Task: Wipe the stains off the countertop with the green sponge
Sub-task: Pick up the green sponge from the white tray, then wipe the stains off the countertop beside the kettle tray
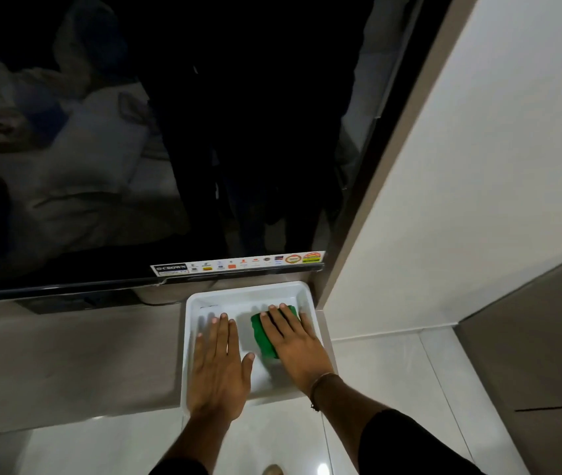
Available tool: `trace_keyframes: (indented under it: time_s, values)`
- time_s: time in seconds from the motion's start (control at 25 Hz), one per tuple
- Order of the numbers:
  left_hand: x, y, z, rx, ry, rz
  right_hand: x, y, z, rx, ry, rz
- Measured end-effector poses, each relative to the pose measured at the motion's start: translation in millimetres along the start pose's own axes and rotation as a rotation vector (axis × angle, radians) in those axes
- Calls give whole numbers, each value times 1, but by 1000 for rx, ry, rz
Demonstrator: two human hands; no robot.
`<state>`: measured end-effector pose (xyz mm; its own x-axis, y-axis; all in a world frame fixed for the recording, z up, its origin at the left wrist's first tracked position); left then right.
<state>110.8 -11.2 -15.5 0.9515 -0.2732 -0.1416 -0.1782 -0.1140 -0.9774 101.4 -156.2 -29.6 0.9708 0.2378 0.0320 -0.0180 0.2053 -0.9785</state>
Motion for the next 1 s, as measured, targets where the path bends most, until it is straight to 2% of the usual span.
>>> trace_keyframes:
  time_s: [0.16, 0.4, 0.68, 0.8, 1.0]
  values:
    - [-19, -29, -55, -62, 102, -22, -45, -57, -21, -22, 73, -98]
    - [-46, -51, -224, -3, 389, -56, -176, -127, -136, -72, 320, -242]
    - [-105, -28, -497, -56, 754, -72, -416, -185, -310, -206, 635, -335]
    - [-137, -9, -610, -80, 892, -98, -517, -203, -367, -191, 796, -314]
    - [-187, 34, -780, -45, 1140, -42, -684, -233, -446, -215, 1104, -287]
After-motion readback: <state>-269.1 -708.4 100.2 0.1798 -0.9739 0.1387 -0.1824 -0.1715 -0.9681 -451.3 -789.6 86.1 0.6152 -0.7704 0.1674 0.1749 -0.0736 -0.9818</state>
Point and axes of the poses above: each hand's wrist, its own x-axis towards the middle knuckle, its own y-axis out of the palm, z = x × y, the point moved 8 cm from there along x, towards the middle knuckle, and after that the axes turned 4 degrees about -y, right-handed, at the moved point
